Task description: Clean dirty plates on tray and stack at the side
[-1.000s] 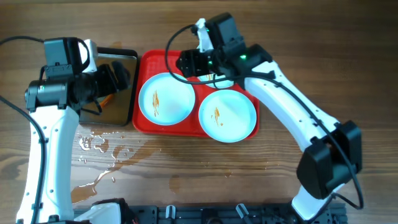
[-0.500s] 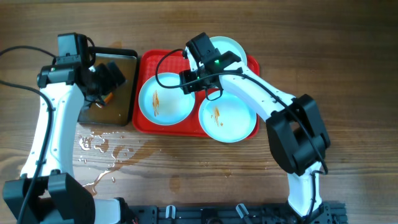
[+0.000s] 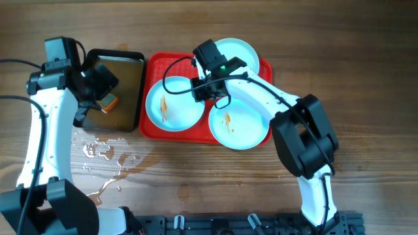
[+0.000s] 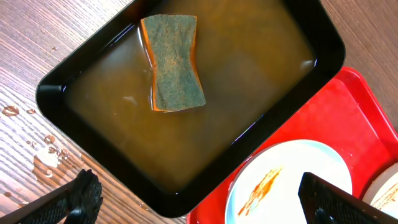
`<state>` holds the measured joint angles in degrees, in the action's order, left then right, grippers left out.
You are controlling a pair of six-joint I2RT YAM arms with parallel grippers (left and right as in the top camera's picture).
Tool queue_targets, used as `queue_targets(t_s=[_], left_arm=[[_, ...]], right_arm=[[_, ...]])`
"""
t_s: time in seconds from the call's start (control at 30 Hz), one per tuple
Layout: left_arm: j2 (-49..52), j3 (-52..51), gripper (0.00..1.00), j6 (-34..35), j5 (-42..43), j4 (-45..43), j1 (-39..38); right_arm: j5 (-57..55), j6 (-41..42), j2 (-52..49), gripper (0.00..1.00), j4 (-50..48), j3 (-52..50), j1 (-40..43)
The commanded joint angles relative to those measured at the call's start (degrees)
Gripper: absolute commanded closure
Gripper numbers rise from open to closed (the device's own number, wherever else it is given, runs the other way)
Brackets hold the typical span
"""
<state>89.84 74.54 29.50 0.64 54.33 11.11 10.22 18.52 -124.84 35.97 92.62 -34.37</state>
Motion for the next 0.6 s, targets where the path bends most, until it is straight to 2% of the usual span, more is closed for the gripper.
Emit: queue_targets(t_s=[0.0,0.23,0.37,0.43,0.57], left_arm=[[1.5,1.1,0.00,1.0,-0.9,0.8,0.3],[3.3,1.1,0.00,1.0,-0.9,1.7,0.3],[3.7,0.2,0.00,0.8,-1.0,1.4,0.3],[3.8,-0.7,0.00,0.8,-1.0,0.7,0.3],[4.1,-1.7,0.02,0.8,-1.2,-0.4,0.3]], right_arm=[[-3.3,1.2,-1.5,0.61,0.4,0.5,-0.5],[-3.0,4.6,-3.8,0.63,1.2,0.5,-0.6],[-1.2,6.1,-5.3,0.71,0.8,0.5,-1.0],[-1.2,7.2,-5.5,0.76,0.7,0.5,-1.0],[0.0,8.7,-5.5,0.95,0.0,0.5,-0.9]])
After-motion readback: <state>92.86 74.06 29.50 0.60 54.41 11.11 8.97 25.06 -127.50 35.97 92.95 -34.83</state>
